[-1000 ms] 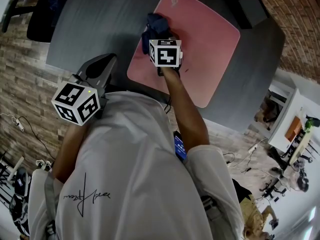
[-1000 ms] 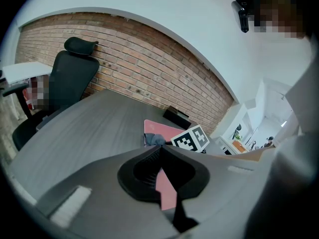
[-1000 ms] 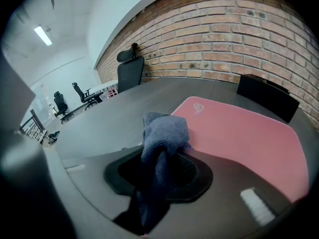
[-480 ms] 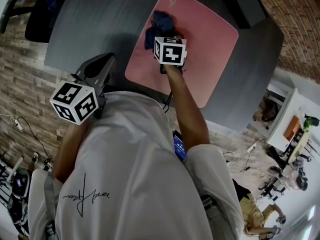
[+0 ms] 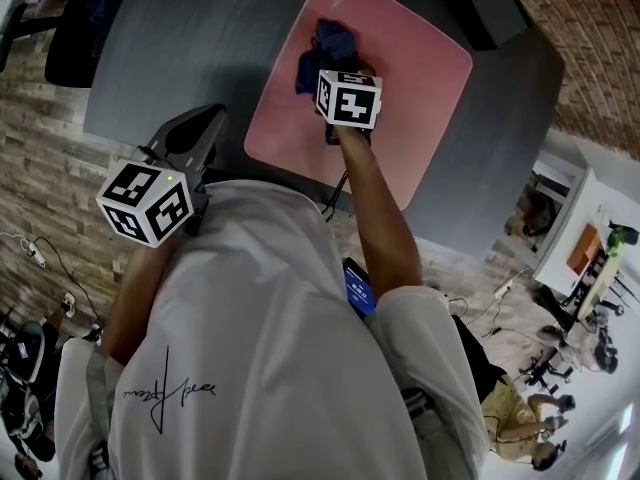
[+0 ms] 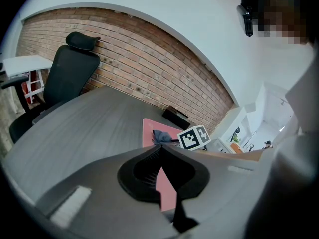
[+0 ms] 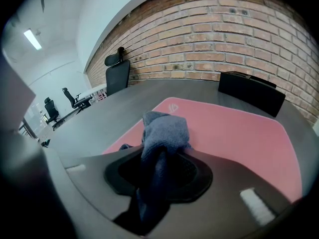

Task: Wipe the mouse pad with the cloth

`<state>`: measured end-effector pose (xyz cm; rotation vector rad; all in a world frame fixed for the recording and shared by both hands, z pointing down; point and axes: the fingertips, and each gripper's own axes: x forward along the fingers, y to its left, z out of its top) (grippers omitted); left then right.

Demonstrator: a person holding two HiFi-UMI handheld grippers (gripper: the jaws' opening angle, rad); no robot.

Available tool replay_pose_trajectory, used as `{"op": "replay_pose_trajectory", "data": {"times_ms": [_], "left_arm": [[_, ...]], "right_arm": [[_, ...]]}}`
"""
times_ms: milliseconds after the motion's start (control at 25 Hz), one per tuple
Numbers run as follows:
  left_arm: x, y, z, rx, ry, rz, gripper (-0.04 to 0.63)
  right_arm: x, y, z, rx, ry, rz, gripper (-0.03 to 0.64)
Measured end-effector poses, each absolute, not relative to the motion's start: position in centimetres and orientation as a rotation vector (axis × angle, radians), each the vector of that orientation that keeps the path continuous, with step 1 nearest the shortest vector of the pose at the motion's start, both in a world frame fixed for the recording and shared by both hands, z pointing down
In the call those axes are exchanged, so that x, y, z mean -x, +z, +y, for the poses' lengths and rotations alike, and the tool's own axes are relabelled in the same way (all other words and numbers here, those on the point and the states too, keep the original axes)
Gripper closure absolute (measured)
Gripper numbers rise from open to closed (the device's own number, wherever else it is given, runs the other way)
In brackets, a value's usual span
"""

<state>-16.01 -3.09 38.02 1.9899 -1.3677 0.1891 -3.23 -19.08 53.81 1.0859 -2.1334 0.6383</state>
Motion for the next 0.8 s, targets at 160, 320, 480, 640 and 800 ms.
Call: {"op": "replay_pose_trajectory", "data": {"times_ms": [160,320,480,640,800], "left_arm": [[15.6,38.4,-3.2,-1.991,0.192,-1.344,0.581],[15.4,38.4,-3.1,-1.994,0.191,-1.337,0.581],[15.2,38.6,-3.2,-1.993,0.196,-1.33,0.581],[15.0,38.8,-3.4,-1.993,0.203,-1.322,0.581],[15.0,38.9,-3.4,-1.991,0.207,-1.315,0.581]], "right_arm": [[2.1,53.8,-19.2,-1.094,0.641,-2.133,0.505],[0.8,53.7,-19.2,-1.108,0.642,-2.128,0.505],[-0.4,53.8,-19.3,-1.12,0.637,-2.121,0.503],[-1.6,53.8,-19.4,-1.127,0.628,-2.117,0.503],[-2.4,53.8,-19.4,-1.137,0.625,-2.112,0.503]]}}
